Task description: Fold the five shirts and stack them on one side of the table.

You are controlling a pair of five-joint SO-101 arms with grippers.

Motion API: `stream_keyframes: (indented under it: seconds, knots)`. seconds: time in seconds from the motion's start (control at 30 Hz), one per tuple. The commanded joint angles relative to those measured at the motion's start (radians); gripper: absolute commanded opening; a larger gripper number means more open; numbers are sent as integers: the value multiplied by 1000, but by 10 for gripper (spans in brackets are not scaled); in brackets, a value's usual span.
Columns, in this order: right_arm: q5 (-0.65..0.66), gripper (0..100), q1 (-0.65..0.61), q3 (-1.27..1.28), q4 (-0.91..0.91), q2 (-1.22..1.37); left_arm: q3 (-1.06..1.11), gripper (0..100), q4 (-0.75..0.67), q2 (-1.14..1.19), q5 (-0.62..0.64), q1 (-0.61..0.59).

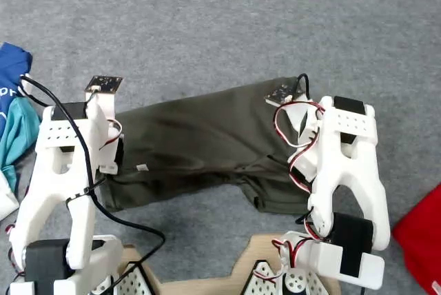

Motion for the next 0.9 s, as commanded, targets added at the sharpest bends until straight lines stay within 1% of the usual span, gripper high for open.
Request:
stream_keyframes:
  seconds: [0.0, 0.13, 0.3, 0.4, 0.53, 0.6, 0.73, 0.8, 0.87]
  knots:
    - [11, 23, 19, 1, 5, -56, -86, 19, 54, -35, -5, 12]
    - [11, 23, 19, 1, 3, -56, -86, 19, 103, -35, -2, 75]
    - [12, 23, 19, 1, 3, -56, -31, 19, 100, -35, 0, 160]
    - [8, 23, 19, -2, 3, -56, -3, 19, 103, -35, -8, 166]
    - [8, 24, 19, -5, 3, -56, 29, 20, 101, -31, -54, 164]
    - [9, 58, 19, -5, 3, -56, 29, 21, 103, -27, -54, 164]
    - [12, 200, 19, -7, 11, -59, 20, 40, 109, -25, -55, 163]
    - [12, 240, 19, -7, 14, -88, 20, 91, 118, -27, -55, 150]
    - [12, 242, 18, -15, 40, -145, -2, 168, 140, -28, -51, 112]
